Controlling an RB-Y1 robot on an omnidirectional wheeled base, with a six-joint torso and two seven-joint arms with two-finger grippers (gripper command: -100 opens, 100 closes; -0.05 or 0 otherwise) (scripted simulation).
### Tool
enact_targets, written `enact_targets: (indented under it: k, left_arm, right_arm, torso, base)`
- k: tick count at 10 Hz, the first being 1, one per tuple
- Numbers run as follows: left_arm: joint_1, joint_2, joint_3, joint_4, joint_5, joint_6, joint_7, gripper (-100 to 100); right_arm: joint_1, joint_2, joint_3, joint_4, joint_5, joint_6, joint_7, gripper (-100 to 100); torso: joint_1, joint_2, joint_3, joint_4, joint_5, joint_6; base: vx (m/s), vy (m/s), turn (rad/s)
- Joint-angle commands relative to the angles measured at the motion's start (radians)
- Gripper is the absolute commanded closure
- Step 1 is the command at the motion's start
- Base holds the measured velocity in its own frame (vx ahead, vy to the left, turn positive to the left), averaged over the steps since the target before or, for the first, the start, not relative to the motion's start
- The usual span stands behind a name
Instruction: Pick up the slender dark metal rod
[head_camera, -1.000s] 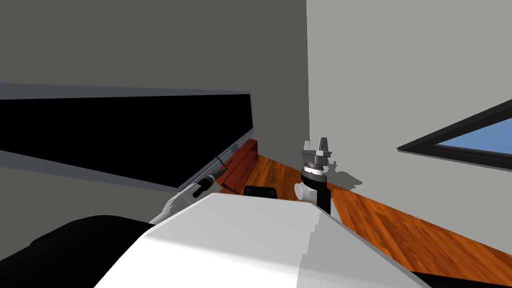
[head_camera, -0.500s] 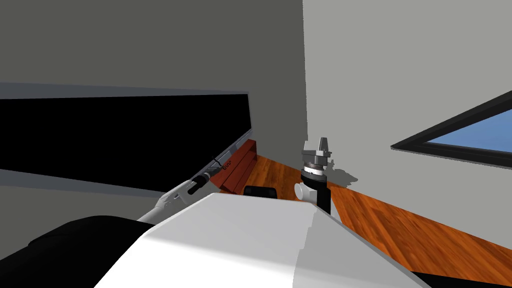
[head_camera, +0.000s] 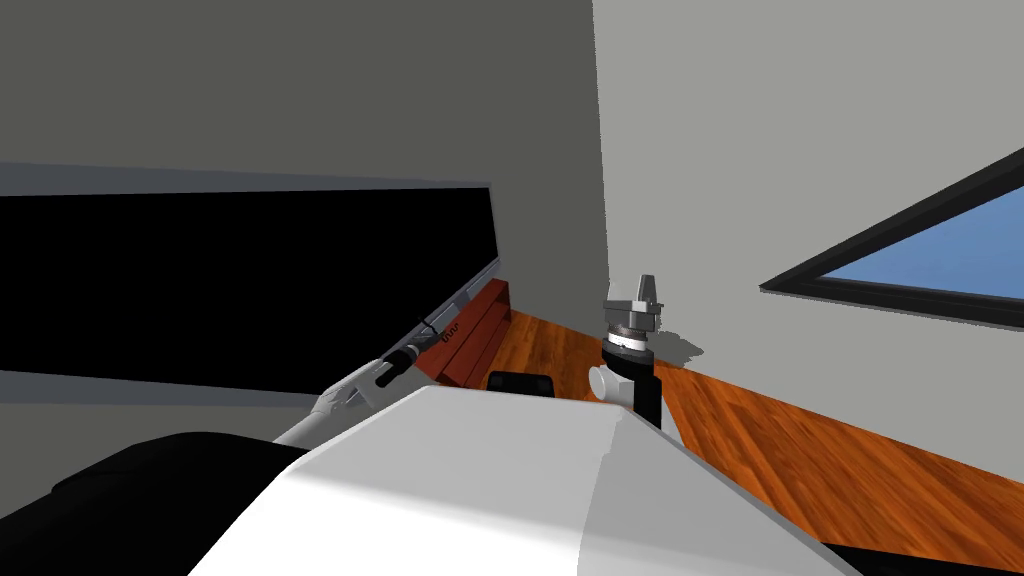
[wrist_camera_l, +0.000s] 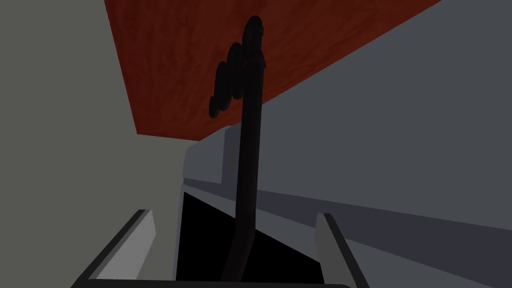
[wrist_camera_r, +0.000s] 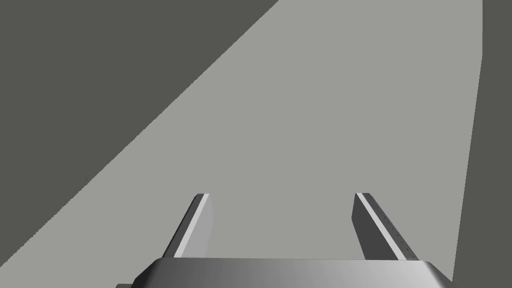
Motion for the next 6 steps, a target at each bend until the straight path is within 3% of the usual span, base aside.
enact_targets:
  k: [1, 2, 3, 6]
  left_arm:
    - [-0.015, -0.012, 0.006, 0.037, 0.000, -0.010, 0.000, -100]
    - [-0.010, -0.007, 0.004, 0.024, 0.000, -0.006, 0.001, -100]
    - [-0.011, -0.008, 0.004, 0.027, 0.000, -0.008, 0.001, 100]
    - [-0.011, -0.007, 0.005, 0.027, 0.000, -0.008, 0.000, 100]
  right_arm:
    - [0.000, 0.000, 0.000, 0.000, 0.000, 0.000, 0.000, 0]
    - [0.000, 0.000, 0.000, 0.000, 0.000, 0.000, 0.000, 0]
    - [0.000, 0.000, 0.000, 0.000, 0.000, 0.000, 0.000, 0]
    - [0.000, 0.000, 0.000, 0.000, 0.000, 0.000, 0.000, 0]
  torso:
    - [0.000, 0.000, 0.000, 0.000, 0.000, 0.000]
    - [0.000, 0.000, 0.000, 0.000, 0.000, 0.000]
    - [0.000, 0.000, 0.000, 0.000, 0.000, 0.000]
    - [0.001, -0.001, 0.000, 0.000, 0.001, 0.000]
  base:
    - [-0.013, -0.016, -0.110]
    - [-0.005, -0.005, -0.021]
    - [0.000, 0.000, 0.000]
    - [0.000, 0.000, 0.000]
